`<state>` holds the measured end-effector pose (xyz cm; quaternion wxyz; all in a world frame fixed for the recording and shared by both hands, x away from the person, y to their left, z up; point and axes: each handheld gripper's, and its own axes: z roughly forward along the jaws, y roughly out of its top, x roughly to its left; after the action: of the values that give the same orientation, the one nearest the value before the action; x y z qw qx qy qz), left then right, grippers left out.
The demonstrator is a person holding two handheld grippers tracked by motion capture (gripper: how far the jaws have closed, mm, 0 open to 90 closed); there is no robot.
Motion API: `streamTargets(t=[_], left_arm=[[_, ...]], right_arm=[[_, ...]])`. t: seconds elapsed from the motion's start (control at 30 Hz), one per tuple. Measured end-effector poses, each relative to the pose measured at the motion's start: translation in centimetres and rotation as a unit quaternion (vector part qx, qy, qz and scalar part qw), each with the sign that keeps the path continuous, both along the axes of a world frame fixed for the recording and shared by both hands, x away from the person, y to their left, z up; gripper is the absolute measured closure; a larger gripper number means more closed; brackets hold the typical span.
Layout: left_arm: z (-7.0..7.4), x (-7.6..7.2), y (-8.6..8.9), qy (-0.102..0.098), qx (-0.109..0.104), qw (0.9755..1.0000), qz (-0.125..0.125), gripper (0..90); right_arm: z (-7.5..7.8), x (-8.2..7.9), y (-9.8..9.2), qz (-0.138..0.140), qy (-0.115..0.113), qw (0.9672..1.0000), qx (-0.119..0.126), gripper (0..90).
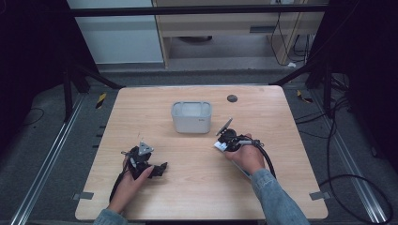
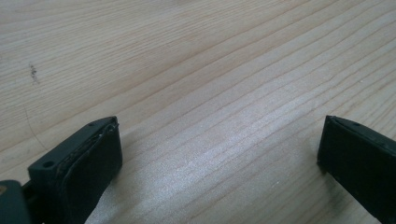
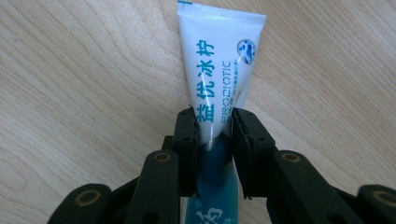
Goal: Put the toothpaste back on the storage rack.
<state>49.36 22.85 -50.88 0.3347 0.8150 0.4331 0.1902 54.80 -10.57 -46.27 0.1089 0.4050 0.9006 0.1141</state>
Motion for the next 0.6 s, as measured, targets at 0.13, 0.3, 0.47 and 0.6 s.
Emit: streamTargets(t=[0.13,0.3,0.47,0.6], left_arm=[[0.0,0.0,0.0,0.000,0.000,1.0000,0.000,0.0],[0.0,0.0,0.0,0.000,0.000,1.0000,0.000,0.0],[0.0,0.0,0.0,0.000,0.000,1.0000,0.000,0.0],[0.0,0.0,0.0,0.000,0.000,1.0000,0.000,0.0]], right_arm=[[0.1,0.0,-0.1,-0.007,0.003,1.0000,0.006,74.2],[0.2,-0.1,-0.5,-0.021,0.000,0.9996,0.022,77.4],[0.5,-0.4,-0.7,-0.026,-0.005,0.9991,0.034,79.4],[1.4,-0.6,-0.6,-0.021,-0.011,0.9984,0.051,79.7]])
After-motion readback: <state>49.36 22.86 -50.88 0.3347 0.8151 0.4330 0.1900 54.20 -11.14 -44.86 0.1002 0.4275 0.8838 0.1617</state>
